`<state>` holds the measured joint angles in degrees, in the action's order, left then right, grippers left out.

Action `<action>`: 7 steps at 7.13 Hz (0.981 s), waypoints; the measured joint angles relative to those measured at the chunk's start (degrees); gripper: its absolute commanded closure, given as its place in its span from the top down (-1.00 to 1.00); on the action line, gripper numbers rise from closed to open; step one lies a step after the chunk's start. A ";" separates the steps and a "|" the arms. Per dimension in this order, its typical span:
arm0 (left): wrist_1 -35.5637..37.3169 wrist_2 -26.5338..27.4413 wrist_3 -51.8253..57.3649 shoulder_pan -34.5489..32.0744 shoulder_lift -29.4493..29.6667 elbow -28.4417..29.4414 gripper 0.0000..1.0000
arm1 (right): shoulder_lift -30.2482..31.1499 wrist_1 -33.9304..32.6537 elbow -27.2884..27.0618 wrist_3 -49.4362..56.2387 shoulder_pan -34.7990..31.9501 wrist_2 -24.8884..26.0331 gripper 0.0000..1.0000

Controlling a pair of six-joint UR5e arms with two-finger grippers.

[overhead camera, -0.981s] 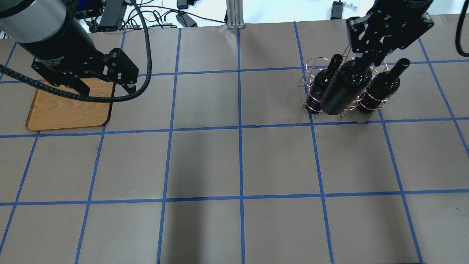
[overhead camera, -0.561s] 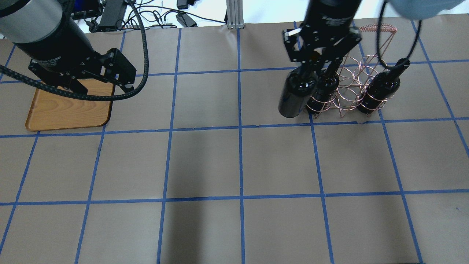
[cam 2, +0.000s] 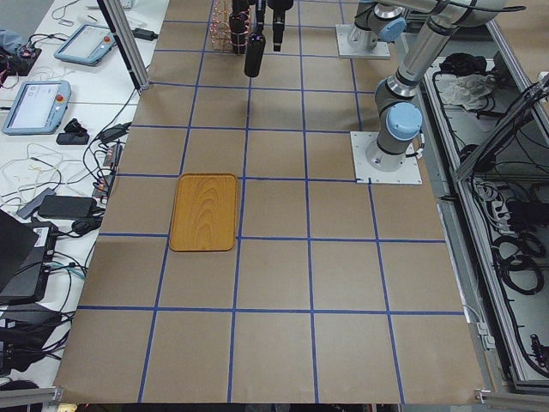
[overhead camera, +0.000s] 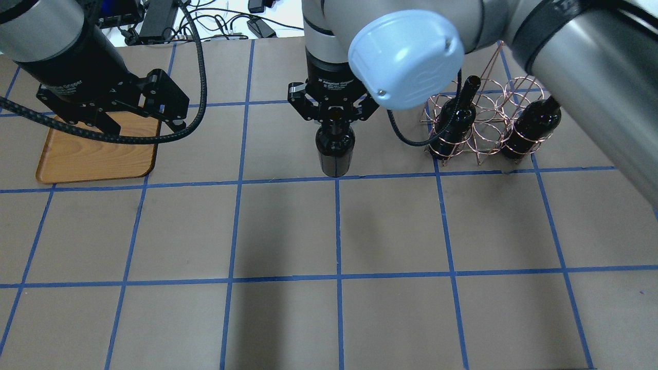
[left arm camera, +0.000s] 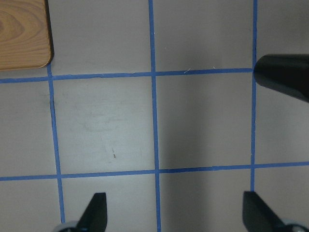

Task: Take wine from basket and place on tray
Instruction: 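Carry the bottle toward the table center and stand it upright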

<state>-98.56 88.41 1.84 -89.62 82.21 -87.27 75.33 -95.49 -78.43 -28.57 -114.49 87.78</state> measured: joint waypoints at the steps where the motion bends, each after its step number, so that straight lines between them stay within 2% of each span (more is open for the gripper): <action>1: 0.01 0.03 0.13 0.03 -0.05 0.00 1.00 | -0.77 -1.42 -0.57 -2.40 -1.06 -0.53 -1.00; 5: 0.09 0.01 0.36 0.06 -0.14 -0.32 1.00 | -5.04 -6.68 -1.24 -8.79 -5.35 -1.46 -1.00; 6: 0.21 -0.02 0.36 0.06 -0.20 -0.55 1.00 | -5.48 -6.90 -1.56 -9.35 -5.55 -1.47 -0.76; 7: 0.26 -0.01 0.36 0.06 -0.25 -0.65 1.00 | -5.78 -6.99 -1.94 -9.41 -5.61 -1.47 -0.42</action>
<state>-98.29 88.40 2.20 -89.56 81.95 -87.92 69.55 -102.47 -80.37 -37.98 -120.10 86.31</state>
